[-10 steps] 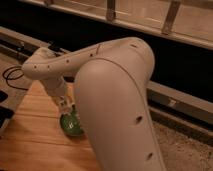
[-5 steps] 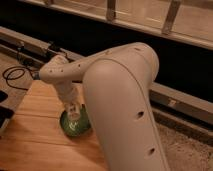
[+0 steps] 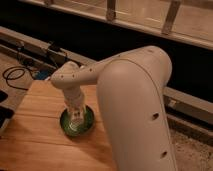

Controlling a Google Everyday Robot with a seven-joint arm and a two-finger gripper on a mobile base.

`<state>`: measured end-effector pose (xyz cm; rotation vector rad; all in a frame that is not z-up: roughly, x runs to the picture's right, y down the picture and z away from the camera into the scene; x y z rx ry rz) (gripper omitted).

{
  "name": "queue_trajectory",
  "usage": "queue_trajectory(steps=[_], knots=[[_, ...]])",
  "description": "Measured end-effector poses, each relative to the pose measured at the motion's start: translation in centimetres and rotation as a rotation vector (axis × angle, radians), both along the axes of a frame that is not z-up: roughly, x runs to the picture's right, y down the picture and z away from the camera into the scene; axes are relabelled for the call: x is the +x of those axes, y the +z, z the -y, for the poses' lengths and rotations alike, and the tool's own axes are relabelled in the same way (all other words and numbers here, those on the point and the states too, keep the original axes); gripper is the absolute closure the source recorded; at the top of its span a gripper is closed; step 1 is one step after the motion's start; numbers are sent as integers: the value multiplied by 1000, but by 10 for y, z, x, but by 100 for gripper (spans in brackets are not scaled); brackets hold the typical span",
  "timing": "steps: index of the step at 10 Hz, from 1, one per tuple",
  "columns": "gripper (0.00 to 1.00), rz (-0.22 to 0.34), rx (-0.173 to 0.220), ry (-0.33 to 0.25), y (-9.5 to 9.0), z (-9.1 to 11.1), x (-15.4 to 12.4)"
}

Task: Place the bottle in the ceramic bowl

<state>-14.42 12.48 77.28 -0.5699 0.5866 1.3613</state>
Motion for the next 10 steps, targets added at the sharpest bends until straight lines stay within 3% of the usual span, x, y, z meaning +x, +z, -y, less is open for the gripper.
queue_trajectory(steps=[3,5,10], knots=[[34,1,-1,-1,0,0,-1],[21,1,-1,-1,0,0,-1],[20,1,-1,0,0,0,0]])
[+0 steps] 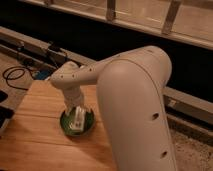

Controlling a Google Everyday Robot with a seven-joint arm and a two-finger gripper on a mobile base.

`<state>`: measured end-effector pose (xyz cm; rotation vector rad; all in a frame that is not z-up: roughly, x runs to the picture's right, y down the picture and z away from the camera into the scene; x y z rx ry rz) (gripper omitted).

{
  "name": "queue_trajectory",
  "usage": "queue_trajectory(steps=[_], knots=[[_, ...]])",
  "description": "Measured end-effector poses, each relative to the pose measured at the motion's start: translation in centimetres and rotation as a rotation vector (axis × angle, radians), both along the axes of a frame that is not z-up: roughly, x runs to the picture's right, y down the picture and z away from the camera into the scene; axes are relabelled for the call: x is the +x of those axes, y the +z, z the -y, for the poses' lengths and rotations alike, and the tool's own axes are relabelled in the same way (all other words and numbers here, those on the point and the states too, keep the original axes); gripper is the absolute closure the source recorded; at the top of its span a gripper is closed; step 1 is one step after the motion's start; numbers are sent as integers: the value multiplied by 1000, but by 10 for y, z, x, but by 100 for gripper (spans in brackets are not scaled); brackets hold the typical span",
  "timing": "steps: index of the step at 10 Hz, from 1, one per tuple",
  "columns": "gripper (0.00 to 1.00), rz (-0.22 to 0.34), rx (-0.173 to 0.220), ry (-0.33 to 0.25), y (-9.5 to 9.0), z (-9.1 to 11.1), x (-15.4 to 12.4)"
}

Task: Place the bottle in the ceramic bowl

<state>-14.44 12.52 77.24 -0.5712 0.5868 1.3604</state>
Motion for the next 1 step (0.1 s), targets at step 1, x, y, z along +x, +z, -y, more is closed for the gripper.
queue_trajectory(steps=[1], knots=[[20,0,0,0,0,0,0]])
